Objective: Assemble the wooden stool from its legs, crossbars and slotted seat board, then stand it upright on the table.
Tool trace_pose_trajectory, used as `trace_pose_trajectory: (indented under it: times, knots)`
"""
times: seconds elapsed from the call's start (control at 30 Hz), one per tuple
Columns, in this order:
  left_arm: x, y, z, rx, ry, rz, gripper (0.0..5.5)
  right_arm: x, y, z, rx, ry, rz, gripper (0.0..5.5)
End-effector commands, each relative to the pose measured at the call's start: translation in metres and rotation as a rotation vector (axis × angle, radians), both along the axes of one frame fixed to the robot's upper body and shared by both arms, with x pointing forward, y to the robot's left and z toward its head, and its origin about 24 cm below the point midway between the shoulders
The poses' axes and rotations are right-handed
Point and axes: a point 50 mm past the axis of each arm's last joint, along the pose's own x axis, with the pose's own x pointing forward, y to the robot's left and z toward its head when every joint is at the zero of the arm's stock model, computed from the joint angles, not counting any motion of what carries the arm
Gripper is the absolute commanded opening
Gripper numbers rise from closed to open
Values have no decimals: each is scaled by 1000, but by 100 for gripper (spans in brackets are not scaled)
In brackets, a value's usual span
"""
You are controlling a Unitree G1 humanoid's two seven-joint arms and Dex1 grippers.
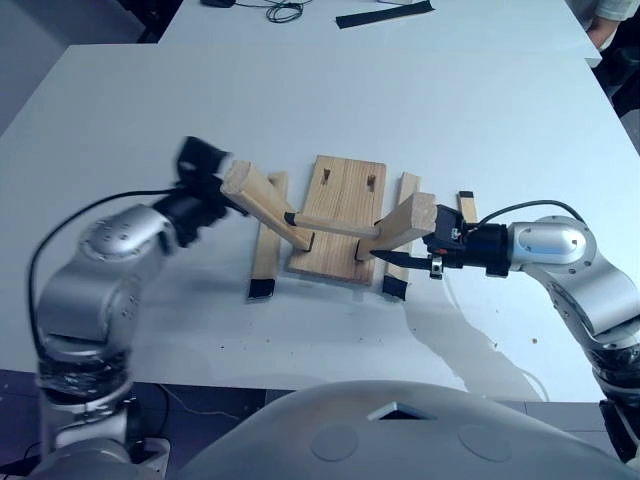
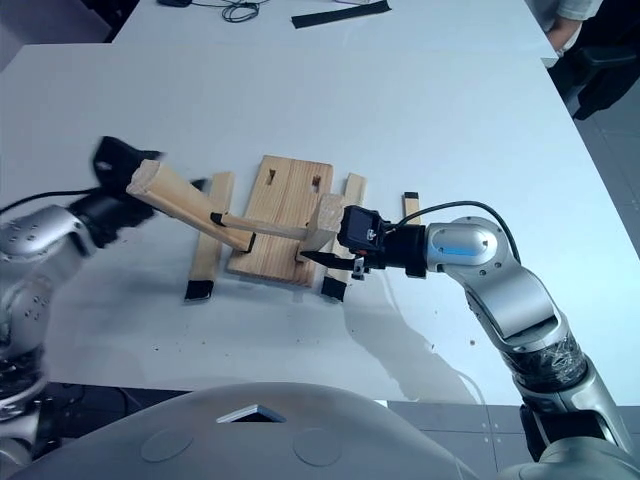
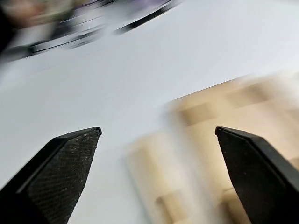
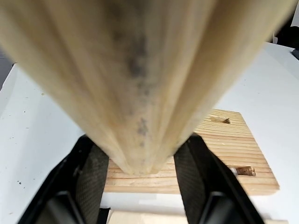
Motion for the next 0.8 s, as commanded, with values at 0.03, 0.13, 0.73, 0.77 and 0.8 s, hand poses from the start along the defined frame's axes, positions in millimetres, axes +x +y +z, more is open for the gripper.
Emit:
trace_pose_trajectory:
  times: [0.03,0.13,0.73,0.77,0.8]
  knots:
    - [-21,-38,8,-72,22,-231,454,5,7,4,-4,-4,42,200]
    - [-16,-32,2,-27,46,-171,454,6,5,4,-8,-3,42,200]
    - [26,5,-21,84,-93,38,454,27,5,5,-20,-61,-27,248]
    - [28,6,-22,86,-100,42,454,28,4,5,-18,-63,-30,266]
    - [29,8,-22,86,-105,47,454,29,4,5,-17,-66,-34,277]
